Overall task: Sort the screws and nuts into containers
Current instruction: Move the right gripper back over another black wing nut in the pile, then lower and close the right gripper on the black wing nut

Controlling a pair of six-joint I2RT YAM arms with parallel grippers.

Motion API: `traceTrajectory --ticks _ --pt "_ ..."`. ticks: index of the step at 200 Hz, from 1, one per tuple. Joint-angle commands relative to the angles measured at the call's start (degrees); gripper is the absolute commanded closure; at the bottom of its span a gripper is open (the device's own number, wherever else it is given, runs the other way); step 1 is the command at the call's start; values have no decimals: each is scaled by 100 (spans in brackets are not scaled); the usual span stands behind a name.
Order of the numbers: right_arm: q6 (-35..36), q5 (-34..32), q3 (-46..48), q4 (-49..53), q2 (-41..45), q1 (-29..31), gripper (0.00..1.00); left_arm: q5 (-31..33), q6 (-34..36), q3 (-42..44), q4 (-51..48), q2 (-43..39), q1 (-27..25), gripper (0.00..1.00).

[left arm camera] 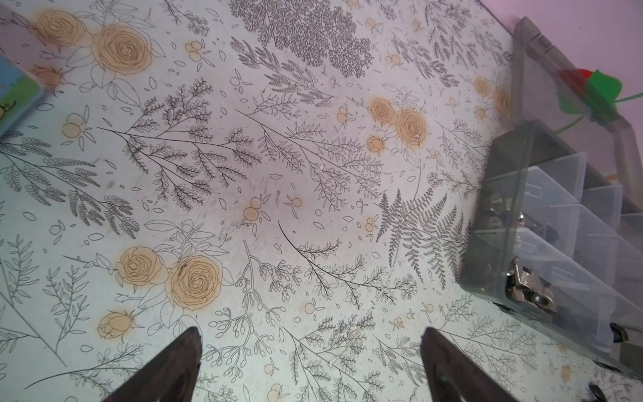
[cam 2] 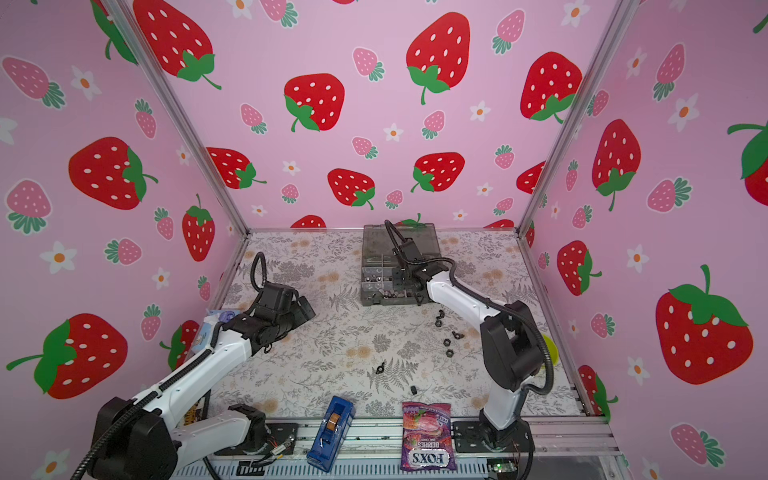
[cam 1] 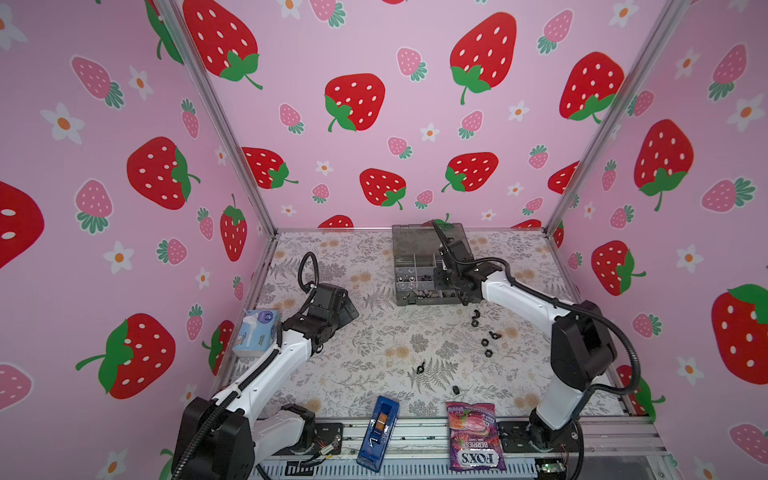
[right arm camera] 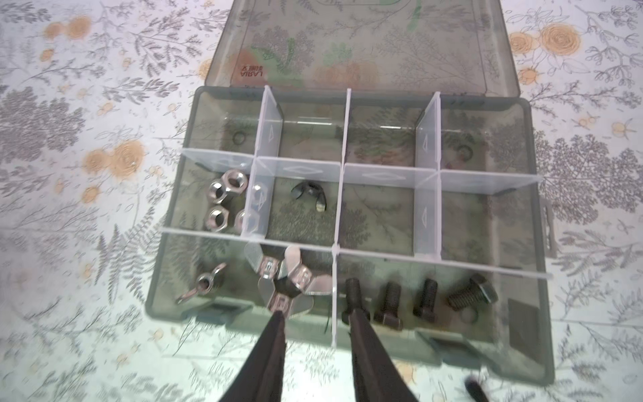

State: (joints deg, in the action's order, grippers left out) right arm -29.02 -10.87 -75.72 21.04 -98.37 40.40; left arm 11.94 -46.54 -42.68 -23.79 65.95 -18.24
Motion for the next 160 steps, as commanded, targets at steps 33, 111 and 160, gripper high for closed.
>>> traceTrajectory --ticks 33,111,160 --pt "-995 225 929 656 743 1127 61 -78 -10 -201 -85 23 31 1" --pt "-1558 185 1148 1224 265 2499 25 8 -171 -22 -292 -165 31 1" --pt "-1546 182 1173 1341 -109 2683 13 104 -198 -12 -345 -186 44 1"
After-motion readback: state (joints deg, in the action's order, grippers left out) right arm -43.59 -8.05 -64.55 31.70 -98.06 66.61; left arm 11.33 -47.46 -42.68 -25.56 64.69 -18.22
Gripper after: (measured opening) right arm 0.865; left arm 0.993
